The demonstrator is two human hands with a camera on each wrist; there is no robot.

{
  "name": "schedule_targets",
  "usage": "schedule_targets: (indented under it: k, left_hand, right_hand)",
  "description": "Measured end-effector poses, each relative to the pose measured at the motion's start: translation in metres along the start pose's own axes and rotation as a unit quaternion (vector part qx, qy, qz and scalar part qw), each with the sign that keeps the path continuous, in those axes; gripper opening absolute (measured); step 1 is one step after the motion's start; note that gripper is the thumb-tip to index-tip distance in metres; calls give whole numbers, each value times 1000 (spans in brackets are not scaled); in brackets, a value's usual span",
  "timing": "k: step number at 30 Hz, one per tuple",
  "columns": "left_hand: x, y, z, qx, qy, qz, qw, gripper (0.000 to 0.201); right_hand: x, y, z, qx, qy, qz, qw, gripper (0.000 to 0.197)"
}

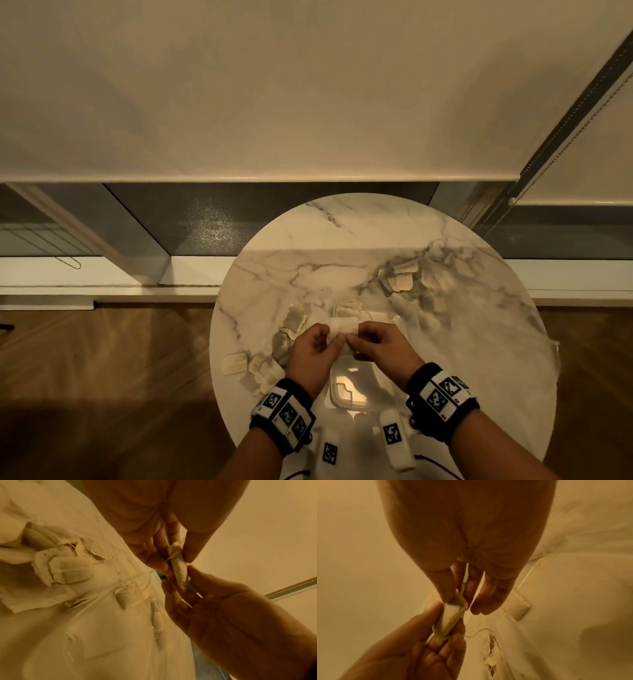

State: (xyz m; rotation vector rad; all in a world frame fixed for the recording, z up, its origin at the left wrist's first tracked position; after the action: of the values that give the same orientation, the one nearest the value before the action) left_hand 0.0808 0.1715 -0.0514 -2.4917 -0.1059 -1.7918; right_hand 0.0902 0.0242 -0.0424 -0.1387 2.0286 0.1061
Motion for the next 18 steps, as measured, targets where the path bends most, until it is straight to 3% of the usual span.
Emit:
schedule_targets:
  k: [6, 13, 18]
  left_hand:
    - [-8, -6, -2, 26, -24, 32, 999, 13]
    - [-21, -25, 2, 58, -38, 145, 987, 10]
    - [-26, -54, 13, 117, -45, 252, 960, 7]
  right_hand:
    - [19, -18, 6, 65, 37, 50, 996, 11]
    - [56, -54, 31, 161, 56, -86, 982, 9]
    - [82, -53, 55, 151, 101, -131, 975, 4]
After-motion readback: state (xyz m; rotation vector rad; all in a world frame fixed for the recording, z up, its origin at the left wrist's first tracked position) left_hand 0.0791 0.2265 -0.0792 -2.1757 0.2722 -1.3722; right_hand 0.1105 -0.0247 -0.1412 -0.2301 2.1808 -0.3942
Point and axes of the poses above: each hand's wrist, its own z-axis towards the middle knuckle, its own y-axis out of the palm, x = y × z, the point moved 9 cm from there along z, towards the middle knuckle, and after that the axes turned 3 degrees about x, right-handed, at the moved point
